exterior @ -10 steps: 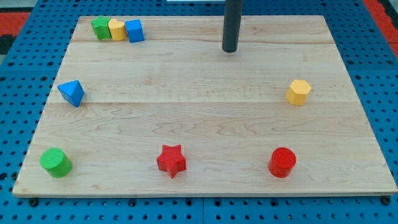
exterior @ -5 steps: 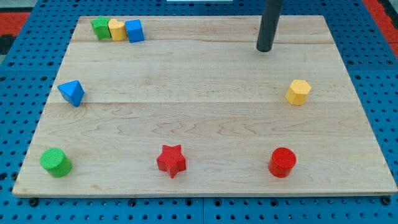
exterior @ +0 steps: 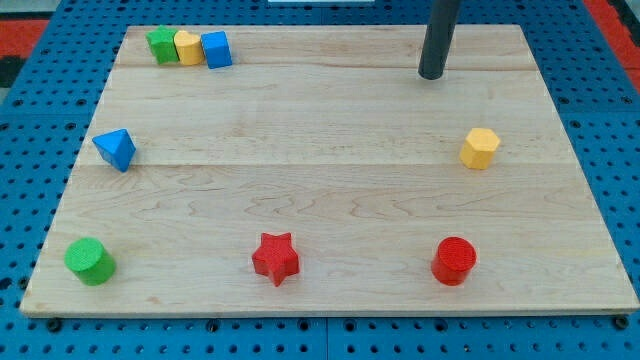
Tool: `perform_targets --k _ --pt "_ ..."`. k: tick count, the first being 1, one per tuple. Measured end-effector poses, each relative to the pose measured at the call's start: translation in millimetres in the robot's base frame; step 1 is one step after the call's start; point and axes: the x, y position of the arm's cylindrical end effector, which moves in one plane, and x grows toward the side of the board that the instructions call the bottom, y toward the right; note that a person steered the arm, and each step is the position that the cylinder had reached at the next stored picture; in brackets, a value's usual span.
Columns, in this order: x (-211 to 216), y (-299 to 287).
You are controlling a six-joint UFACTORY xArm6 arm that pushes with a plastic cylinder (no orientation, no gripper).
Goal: Point at the blue cube
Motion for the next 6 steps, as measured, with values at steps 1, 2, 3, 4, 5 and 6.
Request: perform_targets --k 1,2,3,4,5,6 --pt "0.0 0.0" --pt "-6.1 -23.3" --pt "-16.0 -95.9" --pt "-17.4 -166.7" --pt "-10.6 -197.3" --pt "-0.9 -249.0"
